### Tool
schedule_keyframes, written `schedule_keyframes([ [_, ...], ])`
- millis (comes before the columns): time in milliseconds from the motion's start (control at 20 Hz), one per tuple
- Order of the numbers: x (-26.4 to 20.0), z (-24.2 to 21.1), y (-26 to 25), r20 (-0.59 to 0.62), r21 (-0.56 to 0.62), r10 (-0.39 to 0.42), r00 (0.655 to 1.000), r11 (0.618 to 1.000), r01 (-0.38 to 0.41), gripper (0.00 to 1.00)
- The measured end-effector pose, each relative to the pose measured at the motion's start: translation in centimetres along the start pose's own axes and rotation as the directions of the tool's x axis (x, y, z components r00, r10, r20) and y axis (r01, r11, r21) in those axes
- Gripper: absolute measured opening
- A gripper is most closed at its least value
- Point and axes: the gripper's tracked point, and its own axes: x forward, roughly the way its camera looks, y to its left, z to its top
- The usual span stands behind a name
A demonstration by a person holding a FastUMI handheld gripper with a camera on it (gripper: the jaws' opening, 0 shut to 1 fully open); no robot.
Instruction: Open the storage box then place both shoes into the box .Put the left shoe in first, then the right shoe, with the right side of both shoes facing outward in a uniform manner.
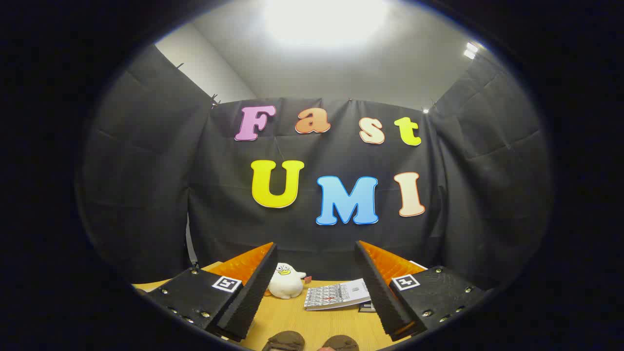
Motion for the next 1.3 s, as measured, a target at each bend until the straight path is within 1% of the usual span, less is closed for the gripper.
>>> schedule_keyframes([
  [350, -0.6, 0.5, 0.1, 0.025, -0.002, -0.003, 1.000, 1.000, 0.003, 0.97],
  [550, -0.8, 0.0, -0.8, 0.019, -0.008, -0.038, 0.999, 0.999, 0.038, 0.97],
  [750, -1.2, -0.7, -0.9, 0.004, 0.021, -0.039, 0.999, 0.999, 0.039, 0.97],
  [900, -1.5, -1.5, -0.5, -0.017, 0.086, -0.022, 1.000, 0.996, 0.023, 0.97],
  [1000, -1.5, -2.7, -0.1, -0.048, 0.148, 0.007, 0.999, 0.989, 0.000, 0.97],
  [1200, -1.9, -5.5, 1.2, -0.136, 0.279, 0.066, 0.989, 0.960, -0.026, 0.97],
  [1300, -2.2, -6.9, 2.5, -0.171, 0.343, 0.113, 0.979, 0.938, -0.049, 0.97],
])
